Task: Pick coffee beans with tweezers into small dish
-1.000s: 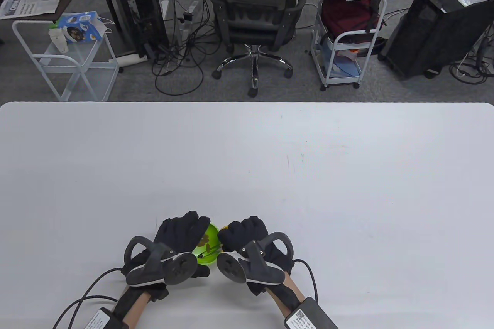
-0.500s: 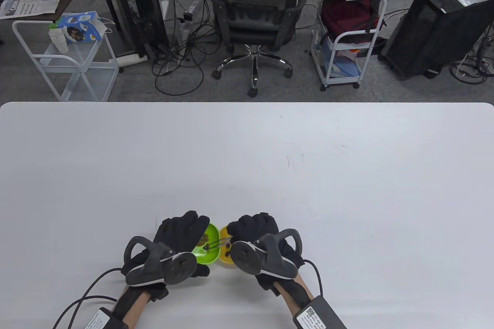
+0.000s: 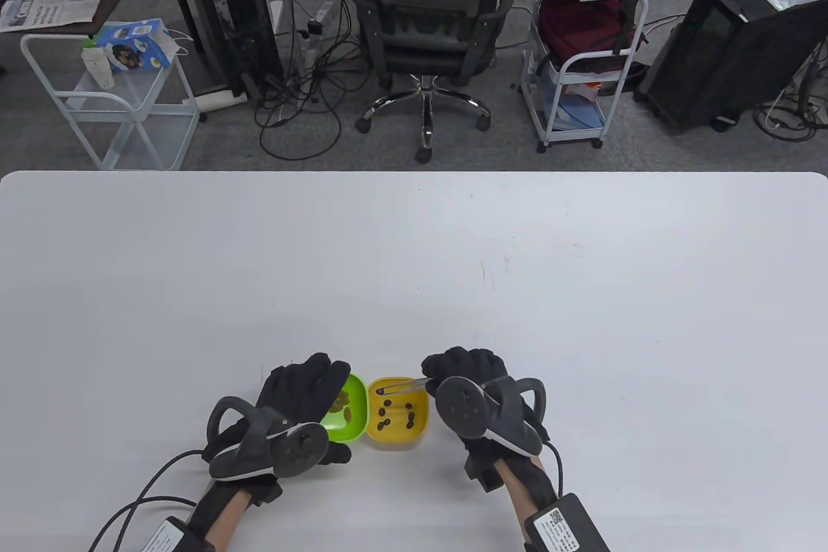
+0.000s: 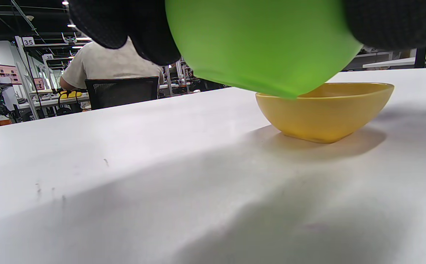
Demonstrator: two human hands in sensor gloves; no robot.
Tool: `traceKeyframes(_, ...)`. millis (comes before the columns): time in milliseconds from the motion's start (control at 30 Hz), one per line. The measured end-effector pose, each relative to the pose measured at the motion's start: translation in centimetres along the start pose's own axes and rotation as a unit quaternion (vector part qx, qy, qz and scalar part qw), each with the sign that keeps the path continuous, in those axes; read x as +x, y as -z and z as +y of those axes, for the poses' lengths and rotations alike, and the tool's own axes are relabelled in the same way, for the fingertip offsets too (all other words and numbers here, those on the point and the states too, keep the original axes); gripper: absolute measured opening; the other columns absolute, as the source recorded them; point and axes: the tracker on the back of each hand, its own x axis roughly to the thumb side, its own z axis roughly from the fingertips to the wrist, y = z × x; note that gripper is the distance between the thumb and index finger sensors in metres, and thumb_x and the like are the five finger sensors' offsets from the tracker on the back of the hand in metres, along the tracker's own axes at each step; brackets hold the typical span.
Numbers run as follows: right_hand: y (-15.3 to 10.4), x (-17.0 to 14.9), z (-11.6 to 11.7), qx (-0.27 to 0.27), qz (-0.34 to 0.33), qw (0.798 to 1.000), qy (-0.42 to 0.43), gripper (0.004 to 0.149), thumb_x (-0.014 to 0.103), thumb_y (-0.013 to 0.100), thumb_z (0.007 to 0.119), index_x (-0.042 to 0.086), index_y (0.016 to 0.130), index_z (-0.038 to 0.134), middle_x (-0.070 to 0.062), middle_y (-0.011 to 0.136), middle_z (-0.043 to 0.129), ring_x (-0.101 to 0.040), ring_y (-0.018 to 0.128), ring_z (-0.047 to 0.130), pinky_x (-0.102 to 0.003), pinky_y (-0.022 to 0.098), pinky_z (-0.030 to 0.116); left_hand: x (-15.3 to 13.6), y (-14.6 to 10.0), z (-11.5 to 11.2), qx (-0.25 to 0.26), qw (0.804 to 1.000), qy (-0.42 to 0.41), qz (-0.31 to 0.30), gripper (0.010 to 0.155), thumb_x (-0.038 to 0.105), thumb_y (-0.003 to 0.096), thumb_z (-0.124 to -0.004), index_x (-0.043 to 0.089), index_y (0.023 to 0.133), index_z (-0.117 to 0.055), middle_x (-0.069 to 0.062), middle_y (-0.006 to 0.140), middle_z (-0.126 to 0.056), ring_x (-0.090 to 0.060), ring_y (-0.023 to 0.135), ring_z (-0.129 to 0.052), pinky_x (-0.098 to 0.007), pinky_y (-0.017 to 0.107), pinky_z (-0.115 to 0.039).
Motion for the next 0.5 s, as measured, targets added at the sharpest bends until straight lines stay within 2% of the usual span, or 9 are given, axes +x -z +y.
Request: traceKeyframes(500, 0.16, -0.86, 0.42, 0.017, 0.010, 1.000, 0.006, 0.043, 0.033, 0.046, 0.066, 0.026, 0.088, 0.071, 0.002, 0.074, 0.081, -0.022, 0.058, 0.087, -0.061, 0.074, 0.064, -0.31, -0.08, -0.03, 0.003, 1.000, -0.015, 0.005, 0.110, 0.072, 0.0337, -0.073, 0.009, 0.120, -0.046, -0.027, 0.123, -0.060, -0.047, 0.099, -0.082, -0.067, 0.075, -0.069)
